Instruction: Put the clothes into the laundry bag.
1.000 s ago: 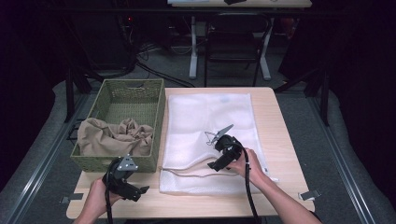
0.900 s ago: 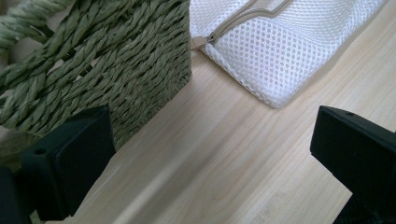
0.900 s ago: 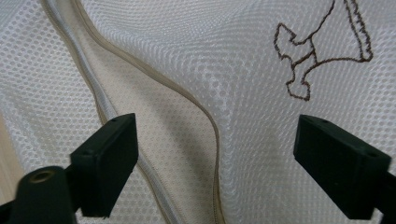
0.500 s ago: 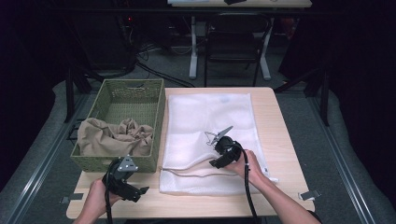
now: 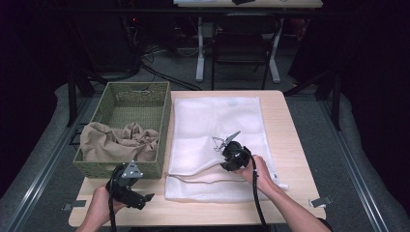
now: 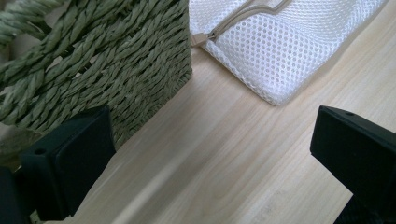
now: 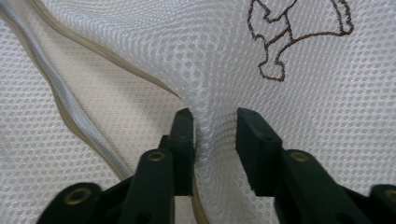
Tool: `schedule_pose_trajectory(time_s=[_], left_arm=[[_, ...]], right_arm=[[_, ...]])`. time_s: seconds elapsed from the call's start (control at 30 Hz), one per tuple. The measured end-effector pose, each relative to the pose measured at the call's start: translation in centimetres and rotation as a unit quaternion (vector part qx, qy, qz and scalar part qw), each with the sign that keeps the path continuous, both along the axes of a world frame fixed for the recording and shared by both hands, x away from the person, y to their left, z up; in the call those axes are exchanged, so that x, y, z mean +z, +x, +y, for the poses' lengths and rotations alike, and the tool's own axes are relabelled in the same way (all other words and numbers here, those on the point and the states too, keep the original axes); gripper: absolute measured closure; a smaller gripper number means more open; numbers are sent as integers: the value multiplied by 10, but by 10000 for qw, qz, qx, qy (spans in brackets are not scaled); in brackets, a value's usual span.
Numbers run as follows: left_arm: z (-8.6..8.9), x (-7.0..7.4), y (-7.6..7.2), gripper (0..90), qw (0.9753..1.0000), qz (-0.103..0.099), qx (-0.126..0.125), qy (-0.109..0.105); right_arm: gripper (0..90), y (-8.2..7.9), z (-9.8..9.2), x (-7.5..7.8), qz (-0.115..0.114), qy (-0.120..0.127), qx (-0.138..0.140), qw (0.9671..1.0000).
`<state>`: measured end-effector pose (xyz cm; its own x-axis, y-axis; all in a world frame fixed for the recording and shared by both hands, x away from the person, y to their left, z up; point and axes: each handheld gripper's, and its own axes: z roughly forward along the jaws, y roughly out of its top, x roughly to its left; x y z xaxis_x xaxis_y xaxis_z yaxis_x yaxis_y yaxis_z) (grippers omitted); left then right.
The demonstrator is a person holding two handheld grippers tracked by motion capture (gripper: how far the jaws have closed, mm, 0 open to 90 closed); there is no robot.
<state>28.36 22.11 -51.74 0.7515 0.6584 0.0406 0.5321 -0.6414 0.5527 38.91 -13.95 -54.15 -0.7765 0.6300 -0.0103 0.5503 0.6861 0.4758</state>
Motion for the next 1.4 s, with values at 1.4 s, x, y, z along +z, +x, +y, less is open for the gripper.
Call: schedule_pose_trajectory(time_s=[1.4], left_arm=[[5,1,3,1,9997,23,-195,-125]], right_arm=[[870,9,-12,57,-584,894,-46,9943]])
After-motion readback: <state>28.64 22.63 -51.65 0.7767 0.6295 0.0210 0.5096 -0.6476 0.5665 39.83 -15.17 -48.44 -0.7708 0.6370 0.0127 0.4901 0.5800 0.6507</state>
